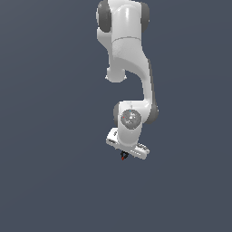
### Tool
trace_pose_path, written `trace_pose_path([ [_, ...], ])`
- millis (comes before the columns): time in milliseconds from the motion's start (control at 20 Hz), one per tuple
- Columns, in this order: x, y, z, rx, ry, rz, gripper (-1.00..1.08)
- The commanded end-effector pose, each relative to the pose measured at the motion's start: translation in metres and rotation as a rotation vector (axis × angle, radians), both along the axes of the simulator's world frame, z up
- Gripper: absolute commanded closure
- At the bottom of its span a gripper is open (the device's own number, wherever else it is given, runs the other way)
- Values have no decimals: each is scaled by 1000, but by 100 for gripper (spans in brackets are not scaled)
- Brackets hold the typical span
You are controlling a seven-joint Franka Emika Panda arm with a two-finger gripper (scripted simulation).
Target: Pick up the object and move it to a goal position.
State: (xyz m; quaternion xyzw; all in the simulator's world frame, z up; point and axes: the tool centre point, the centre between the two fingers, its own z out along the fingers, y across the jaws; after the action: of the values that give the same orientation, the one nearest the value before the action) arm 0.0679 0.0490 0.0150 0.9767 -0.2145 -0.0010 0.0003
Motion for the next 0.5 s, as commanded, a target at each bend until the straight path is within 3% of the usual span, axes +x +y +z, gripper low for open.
trace_pose_path([
  [0, 1, 0, -2, 0, -2, 0, -92],
  [50, 2, 0, -1, 0, -2, 0, -92],
  [100, 2, 0, -1, 0, -2, 0, 108],
  [450, 2, 0, -1, 0, -2, 0, 108],
])
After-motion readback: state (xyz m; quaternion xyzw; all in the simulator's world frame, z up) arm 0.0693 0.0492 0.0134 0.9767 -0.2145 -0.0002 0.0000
